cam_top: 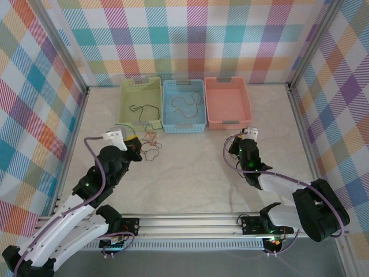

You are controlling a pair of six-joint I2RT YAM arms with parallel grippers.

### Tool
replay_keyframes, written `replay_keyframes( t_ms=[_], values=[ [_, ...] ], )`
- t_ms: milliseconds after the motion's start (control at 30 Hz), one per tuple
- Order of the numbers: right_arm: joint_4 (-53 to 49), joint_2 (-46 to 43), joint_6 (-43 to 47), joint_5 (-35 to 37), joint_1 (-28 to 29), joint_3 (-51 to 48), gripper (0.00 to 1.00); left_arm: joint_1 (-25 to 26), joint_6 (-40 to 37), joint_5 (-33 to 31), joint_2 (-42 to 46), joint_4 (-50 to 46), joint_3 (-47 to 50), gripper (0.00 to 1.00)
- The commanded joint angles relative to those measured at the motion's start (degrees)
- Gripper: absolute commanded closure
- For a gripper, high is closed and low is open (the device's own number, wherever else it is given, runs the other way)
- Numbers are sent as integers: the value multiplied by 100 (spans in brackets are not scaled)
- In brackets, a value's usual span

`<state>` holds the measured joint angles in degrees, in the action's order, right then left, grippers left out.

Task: Untangle the cables

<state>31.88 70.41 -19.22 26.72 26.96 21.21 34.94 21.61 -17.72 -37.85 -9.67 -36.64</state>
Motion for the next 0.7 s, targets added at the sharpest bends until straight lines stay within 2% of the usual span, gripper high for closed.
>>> replay_keyframes(
  t_ms=[0,67,200,667],
  values=[
    [258,-252,471,-1392,-16,247,100,-49,-244,1162,-420,536,-72,100],
    [331,-286,565,-1837,-15,256,100,-44,-262,1345,-689,516,-158,100],
    [583,-323,696,-2260,2,217,100,-49,-225,1555,-987,579,-204,100],
    [693,-286,734,-2517,10,201,100,-49,-300,1675,-1229,439,-343,100]
  ],
)
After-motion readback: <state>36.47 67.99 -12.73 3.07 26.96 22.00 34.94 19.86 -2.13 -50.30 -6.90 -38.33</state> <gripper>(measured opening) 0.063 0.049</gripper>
